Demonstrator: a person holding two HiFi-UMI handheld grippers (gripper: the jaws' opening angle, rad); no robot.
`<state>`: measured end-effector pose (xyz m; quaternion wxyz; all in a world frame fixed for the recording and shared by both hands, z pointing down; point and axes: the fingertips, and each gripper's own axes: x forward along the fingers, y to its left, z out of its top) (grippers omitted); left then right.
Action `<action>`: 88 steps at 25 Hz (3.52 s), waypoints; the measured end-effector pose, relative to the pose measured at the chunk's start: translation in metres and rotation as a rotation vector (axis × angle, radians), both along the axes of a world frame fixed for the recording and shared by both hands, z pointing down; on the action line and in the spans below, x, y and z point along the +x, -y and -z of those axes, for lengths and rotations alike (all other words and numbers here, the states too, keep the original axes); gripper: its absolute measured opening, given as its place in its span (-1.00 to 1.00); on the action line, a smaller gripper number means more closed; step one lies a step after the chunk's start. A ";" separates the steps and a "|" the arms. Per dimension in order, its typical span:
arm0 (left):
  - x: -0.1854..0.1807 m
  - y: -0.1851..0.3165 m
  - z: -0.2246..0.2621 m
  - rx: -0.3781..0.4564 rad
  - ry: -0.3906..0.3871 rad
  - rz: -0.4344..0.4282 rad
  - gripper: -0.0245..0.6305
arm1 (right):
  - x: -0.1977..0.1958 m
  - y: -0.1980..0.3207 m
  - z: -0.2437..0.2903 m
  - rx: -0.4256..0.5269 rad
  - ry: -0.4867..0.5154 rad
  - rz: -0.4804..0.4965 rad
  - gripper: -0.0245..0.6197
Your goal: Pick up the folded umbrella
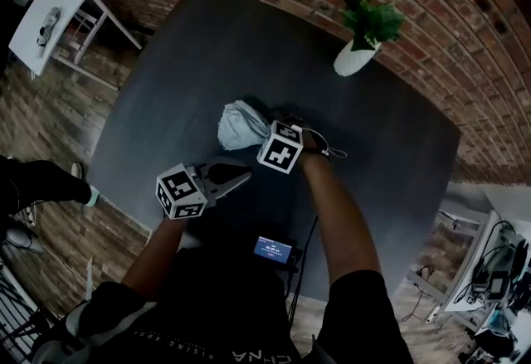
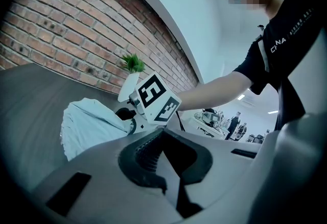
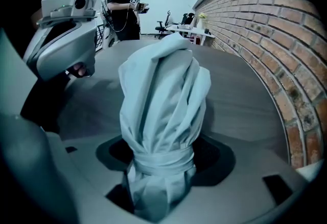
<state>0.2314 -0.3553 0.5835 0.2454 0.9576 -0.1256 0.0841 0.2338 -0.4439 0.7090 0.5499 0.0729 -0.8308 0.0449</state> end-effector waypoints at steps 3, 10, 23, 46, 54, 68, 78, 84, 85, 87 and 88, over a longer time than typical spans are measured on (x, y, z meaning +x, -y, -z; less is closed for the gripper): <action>-0.003 0.000 0.000 0.006 0.007 0.007 -0.92 | 0.002 -0.001 0.000 -0.002 -0.001 -0.030 0.04; -0.014 -0.001 0.004 0.016 0.016 0.030 -0.92 | -0.002 -0.010 0.005 -0.049 0.046 -0.148 0.03; -0.017 -0.017 0.020 0.066 0.015 0.035 -0.92 | 0.008 -0.036 0.045 -0.097 0.281 -0.429 0.03; -0.016 -0.052 0.072 0.200 -0.002 0.094 -0.92 | 0.043 -0.085 0.226 -0.041 1.067 -0.771 0.03; -0.010 -0.061 0.077 0.226 -0.005 0.088 -0.92 | 0.056 -0.108 0.228 -0.043 1.153 -0.821 0.03; -0.024 -0.090 0.075 0.216 0.023 0.107 -0.92 | 0.059 -0.127 0.237 -0.101 1.313 -0.877 0.03; -0.031 -0.101 0.086 0.249 0.008 0.025 -0.92 | 0.055 -0.154 0.245 -0.066 1.377 -0.958 0.03; -0.068 -0.120 0.097 0.280 -0.008 -0.027 -0.92 | 0.026 -0.177 0.258 -0.033 1.428 -1.047 0.03; -0.076 -0.124 0.099 0.283 -0.011 -0.030 -0.92 | 0.020 -0.181 0.259 -0.033 1.446 -1.059 0.03; -0.091 -0.130 0.100 0.285 -0.022 -0.032 -0.92 | 0.008 -0.192 0.260 -0.031 1.475 -1.086 0.03; -0.097 -0.135 0.101 0.287 -0.028 -0.035 -0.92 | 0.003 -0.198 0.259 -0.028 1.484 -1.101 0.03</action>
